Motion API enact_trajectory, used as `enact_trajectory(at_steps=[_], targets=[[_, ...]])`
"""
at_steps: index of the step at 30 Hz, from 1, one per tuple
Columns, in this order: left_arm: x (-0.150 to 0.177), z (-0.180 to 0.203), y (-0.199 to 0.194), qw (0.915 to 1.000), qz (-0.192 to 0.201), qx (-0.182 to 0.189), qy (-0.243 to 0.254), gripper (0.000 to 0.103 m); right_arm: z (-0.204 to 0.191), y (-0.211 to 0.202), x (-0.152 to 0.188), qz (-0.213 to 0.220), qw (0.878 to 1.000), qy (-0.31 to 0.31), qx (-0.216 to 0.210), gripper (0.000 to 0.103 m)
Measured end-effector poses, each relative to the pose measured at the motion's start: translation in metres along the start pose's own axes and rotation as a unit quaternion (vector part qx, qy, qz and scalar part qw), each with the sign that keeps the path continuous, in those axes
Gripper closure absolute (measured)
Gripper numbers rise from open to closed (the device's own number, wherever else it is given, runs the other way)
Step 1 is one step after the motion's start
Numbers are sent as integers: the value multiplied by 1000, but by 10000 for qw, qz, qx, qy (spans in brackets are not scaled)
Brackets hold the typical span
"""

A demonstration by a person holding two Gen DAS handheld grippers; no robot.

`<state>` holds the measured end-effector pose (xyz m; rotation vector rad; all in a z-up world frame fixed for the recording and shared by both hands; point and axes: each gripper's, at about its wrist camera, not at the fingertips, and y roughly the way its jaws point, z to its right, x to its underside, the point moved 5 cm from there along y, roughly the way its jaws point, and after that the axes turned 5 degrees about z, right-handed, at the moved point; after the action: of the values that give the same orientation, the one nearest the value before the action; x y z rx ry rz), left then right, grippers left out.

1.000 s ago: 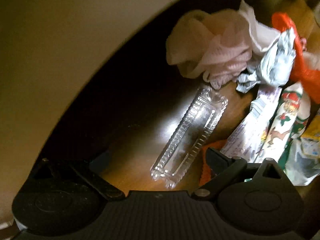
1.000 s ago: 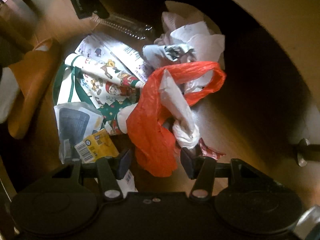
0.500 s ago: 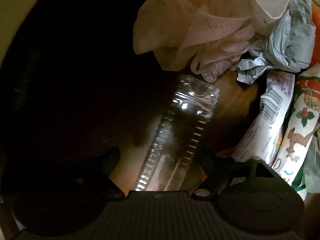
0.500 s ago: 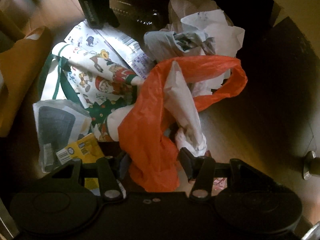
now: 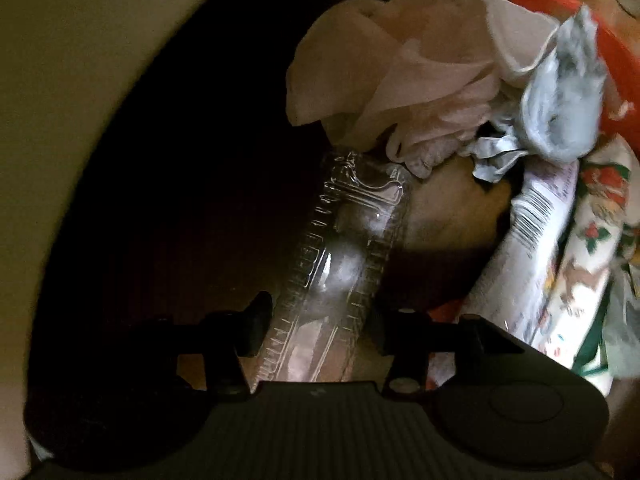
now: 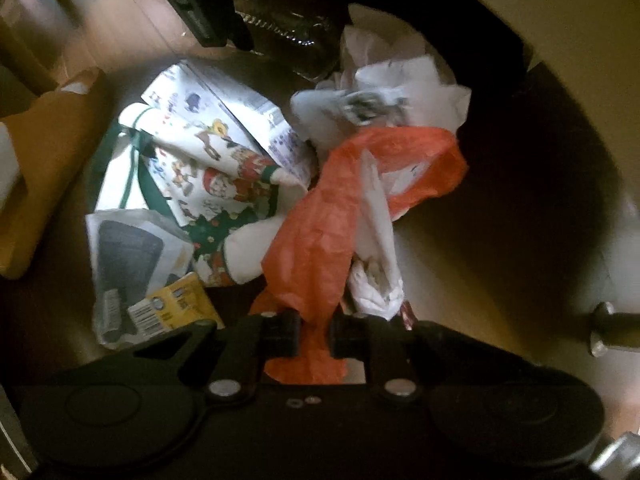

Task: Collect trash
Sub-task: 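Grasp the clear plastic tray with left gripper while right grasps red bag, then lift the tray and red bag out toward the teal bin with both grippers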

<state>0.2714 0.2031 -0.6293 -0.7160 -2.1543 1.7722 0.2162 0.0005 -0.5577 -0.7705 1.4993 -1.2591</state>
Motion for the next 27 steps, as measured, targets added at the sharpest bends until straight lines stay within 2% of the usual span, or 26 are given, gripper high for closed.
enact_trajectory(at_steps=[7, 12, 15, 20, 27], targets=[[7, -3, -44, 9994, -47, 18, 354, 55, 1, -55, -6, 147, 9998, 68, -111, 91], [8, 8, -92, 9989, 102, 119, 444, 55, 2, -104, -14, 368, 9988, 330, -21, 91], [5, 11, -139, 9985, 247, 155, 469, 55, 2, -135, -17, 512, 9974, 492, 79, 91], [-12, 15, -214, 9976, 619, 105, 306, 55, 6, -194, -14, 853, 9919, 890, 292, 91], [-48, 33, -309, 9922, 1210, 64, -298, 55, 28, -283, 1, 1431, 9734, 1653, 679, 91]])
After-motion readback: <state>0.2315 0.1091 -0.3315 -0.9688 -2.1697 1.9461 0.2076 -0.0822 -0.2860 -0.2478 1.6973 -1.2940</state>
